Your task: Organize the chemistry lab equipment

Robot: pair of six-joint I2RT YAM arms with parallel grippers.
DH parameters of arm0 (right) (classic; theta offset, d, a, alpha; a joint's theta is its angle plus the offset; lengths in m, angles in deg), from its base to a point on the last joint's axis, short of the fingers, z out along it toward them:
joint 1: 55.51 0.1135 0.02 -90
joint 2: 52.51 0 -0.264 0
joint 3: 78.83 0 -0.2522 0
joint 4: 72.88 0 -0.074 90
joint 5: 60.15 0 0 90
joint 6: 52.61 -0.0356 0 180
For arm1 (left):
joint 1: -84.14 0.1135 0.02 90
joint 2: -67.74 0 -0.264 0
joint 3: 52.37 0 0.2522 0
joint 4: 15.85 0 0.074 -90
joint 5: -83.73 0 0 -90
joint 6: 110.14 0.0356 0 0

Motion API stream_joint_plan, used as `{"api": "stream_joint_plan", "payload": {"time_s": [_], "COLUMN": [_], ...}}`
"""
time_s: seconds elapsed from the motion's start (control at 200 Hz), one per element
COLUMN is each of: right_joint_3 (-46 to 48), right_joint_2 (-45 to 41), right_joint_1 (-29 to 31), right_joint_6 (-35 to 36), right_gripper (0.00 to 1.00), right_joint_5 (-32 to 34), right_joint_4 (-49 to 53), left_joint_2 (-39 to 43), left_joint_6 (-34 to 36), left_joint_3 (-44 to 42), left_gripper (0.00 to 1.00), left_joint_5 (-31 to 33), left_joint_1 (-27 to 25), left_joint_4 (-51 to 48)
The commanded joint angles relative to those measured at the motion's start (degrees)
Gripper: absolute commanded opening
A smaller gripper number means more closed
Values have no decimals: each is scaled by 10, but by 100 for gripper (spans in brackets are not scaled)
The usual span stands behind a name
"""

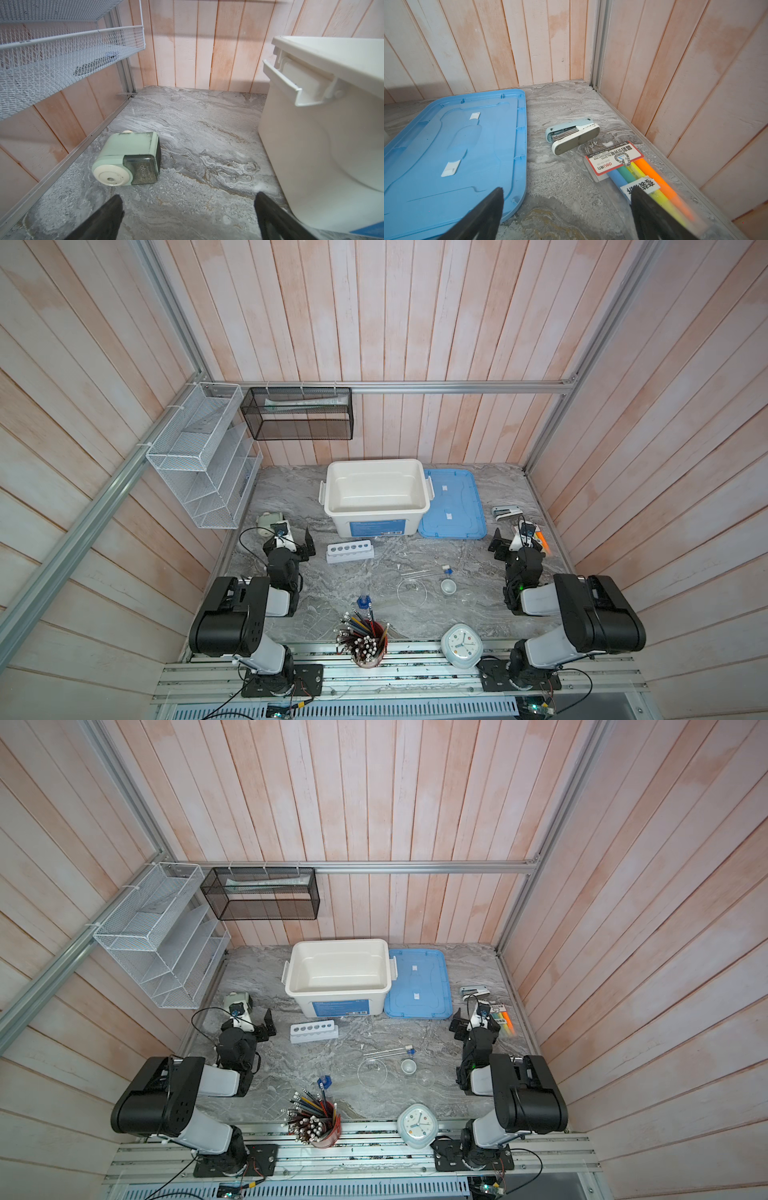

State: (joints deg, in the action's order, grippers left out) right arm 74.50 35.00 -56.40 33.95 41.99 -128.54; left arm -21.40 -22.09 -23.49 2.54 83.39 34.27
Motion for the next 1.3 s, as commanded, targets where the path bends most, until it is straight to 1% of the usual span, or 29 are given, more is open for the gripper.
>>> {"api": "stream_joint_plan", "payload": {"time_s": [0.0,0.14,0.265,0.32,0.335,0.39,0.465,0.535,0.565,0.605,0.62,0.66,0.725,0.795,0.81,0.87,0.91,0.99,1.035,1.125,1.21,1.295], "right_joint_3": [-2,-2,-2,-2,-2,-1,-3,-34,-51,-75,-84,-104,-133,-163,-168,-196,-210,-230,-238,-243,-247,-252], "right_joint_2": [-8,-9,-8,-8,-9,-9,-22,-71,-91,-113,-122,-144,-177,-206,-211,-227,-235,-248,-254,-266,-281,-294], "right_joint_1": [2,2,2,2,2,2,2,2,3,8,10,20,38,60,66,90,109,135,138,141,141,141], "right_joint_6": [-8,-9,-9,-9,-9,-8,-6,-2,-3,-20,-27,-39,-48,-77,-82,-95,-98,-123,-142,-162,-169,-166], "right_gripper": [97,98,98,95,94,93,90,88,87,85,84,83,80,77,76,74,73,72,72,69,68,67], "right_joint_5": [10,10,10,10,10,10,20,12,11,30,41,58,64,60,54,27,21,15,-8,-56,-63,-61], "right_joint_4": [-8,-7,-7,-7,-6,-7,-24,82,144,202,226,283,363,442,459,533,575,651,686,727,748,756], "left_joint_2": [8,8,9,15,22,67,123,178,198,221,228,245,264,273,274,273,271,260,245,208,171,133], "left_joint_6": [-4,-5,-5,-4,-5,-11,-21,-21,-21,-21,-36,-41,-40,-28,-13,7,22,67,97,163,217,242], "left_joint_3": [10,11,9,12,14,35,69,92,106,130,141,170,214,257,267,308,331,378,409,458,484,512], "left_gripper": [100,100,95,91,91,89,89,87,87,86,85,84,83,83,82,82,82,82,81,82,81,75], "left_joint_5": [-2,-4,-4,5,7,15,50,53,53,45,43,40,40,43,43,42,35,-15,-40,-72,-118,-153], "left_joint_1": [3,4,4,4,4,4,3,2,1,0,-2,-7,-23,-52,-60,-90,-113,-156,-183,-238,-275,-305], "left_joint_4": [6,5,6,9,1,-82,-182,-234,-262,-301,-319,-364,-425,-477,-488,-532,-557,-610,-654,-732,-793,-837]}}
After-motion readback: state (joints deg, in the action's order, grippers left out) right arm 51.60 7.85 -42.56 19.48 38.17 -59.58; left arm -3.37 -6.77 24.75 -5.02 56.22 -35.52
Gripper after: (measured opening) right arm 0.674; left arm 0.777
